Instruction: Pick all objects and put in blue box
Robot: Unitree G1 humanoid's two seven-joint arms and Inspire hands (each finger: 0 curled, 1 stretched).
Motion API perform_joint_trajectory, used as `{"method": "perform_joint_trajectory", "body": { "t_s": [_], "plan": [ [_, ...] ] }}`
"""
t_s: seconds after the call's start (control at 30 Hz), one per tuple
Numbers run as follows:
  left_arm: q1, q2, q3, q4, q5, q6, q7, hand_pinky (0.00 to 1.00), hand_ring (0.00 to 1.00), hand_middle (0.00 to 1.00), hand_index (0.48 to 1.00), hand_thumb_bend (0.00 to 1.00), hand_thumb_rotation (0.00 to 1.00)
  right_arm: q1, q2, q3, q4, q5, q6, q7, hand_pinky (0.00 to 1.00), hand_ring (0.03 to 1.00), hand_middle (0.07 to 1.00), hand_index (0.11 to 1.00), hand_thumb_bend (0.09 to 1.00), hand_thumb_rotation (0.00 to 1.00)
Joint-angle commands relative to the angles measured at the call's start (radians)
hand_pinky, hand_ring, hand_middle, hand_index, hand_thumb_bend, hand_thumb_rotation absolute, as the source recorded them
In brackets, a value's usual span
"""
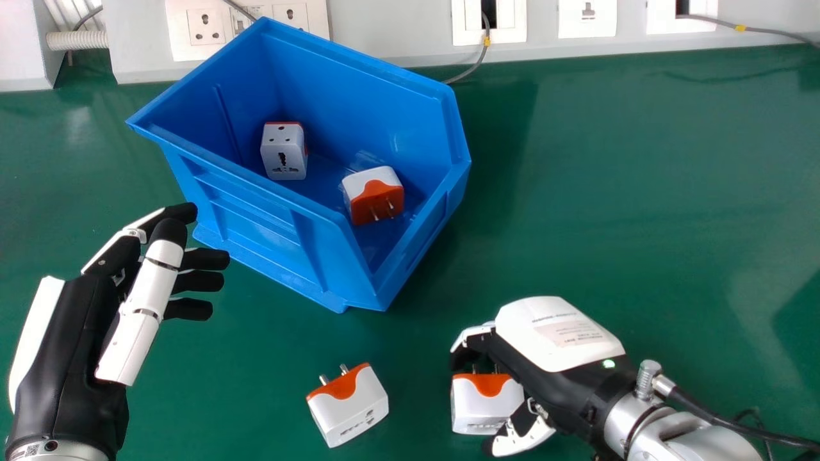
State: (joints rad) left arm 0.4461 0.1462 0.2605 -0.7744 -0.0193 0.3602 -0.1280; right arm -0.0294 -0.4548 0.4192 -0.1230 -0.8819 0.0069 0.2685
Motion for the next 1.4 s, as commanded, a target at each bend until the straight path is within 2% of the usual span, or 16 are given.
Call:
{"method": "perform_joint_trajectory", "body": {
  "t_s": [0.0, 0.2, 0.4, 0.53, 0.93, 1.13, 1.37],
  "plan": [
    [-0.006, 0.011, 0.002, -0.037, 0.006, -0.003, 0.006, 0.58, 0.64, 0.65, 0.804, 0.46, 0.85, -0.004, -0.003, -0.005, 0.004, -0.018, -0.02, -0.055, 0.57, 0.642, 0.678, 0.575, 0.479, 0.09],
    [-0.008, 0.012, 0.004, -0.041, 0.009, 0.003, 0.005, 0.57, 0.64, 0.65, 0.804, 0.46, 0.85, -0.007, -0.006, -0.005, 0.051, -0.024, -0.07, -0.152, 0.45, 0.536, 0.597, 0.541, 0.486, 0.04],
    [-0.007, 0.014, 0.006, -0.037, 0.011, 0.0, 0.004, 0.57, 0.64, 0.65, 0.804, 0.45, 0.85, -0.011, -0.005, -0.007, 0.068, -0.022, -0.088, -0.183, 0.41, 0.5, 0.567, 0.511, 0.489, 0.03],
    [-0.006, 0.014, 0.006, -0.036, 0.014, -0.003, 0.003, 0.57, 0.64, 0.65, 0.804, 0.45, 0.85, -0.01, -0.001, -0.01, 0.075, -0.024, -0.09, -0.203, 0.39, 0.487, 0.555, 0.499, 0.49, 0.02],
    [-0.01, 0.017, 0.012, -0.037, 0.009, 0.001, 0.002, 0.57, 0.64, 0.65, 0.803, 0.46, 0.85, -0.004, 0.015, -0.023, 0.069, -0.005, -0.074, -0.212, 0.36, 0.452, 0.528, 0.465, 0.493, 0.01],
    [-0.005, 0.018, 0.014, -0.042, 0.006, -0.001, -0.001, 0.56, 0.64, 0.65, 0.802, 0.46, 0.85, 0.011, 0.035, -0.047, 0.034, 0.036, -0.049, -0.187, 0.35, 0.442, 0.511, 0.482, 0.495, 0.0],
    [0.0, 0.018, 0.013, -0.048, 0.008, 0.001, 0.0, 0.56, 0.64, 0.65, 0.802, 0.46, 0.85, 0.025, 0.042, -0.056, -0.035, 0.026, -0.009, -0.151, 0.35, 0.439, 0.511, 0.481, 0.496, 0.0]
  ]
}}
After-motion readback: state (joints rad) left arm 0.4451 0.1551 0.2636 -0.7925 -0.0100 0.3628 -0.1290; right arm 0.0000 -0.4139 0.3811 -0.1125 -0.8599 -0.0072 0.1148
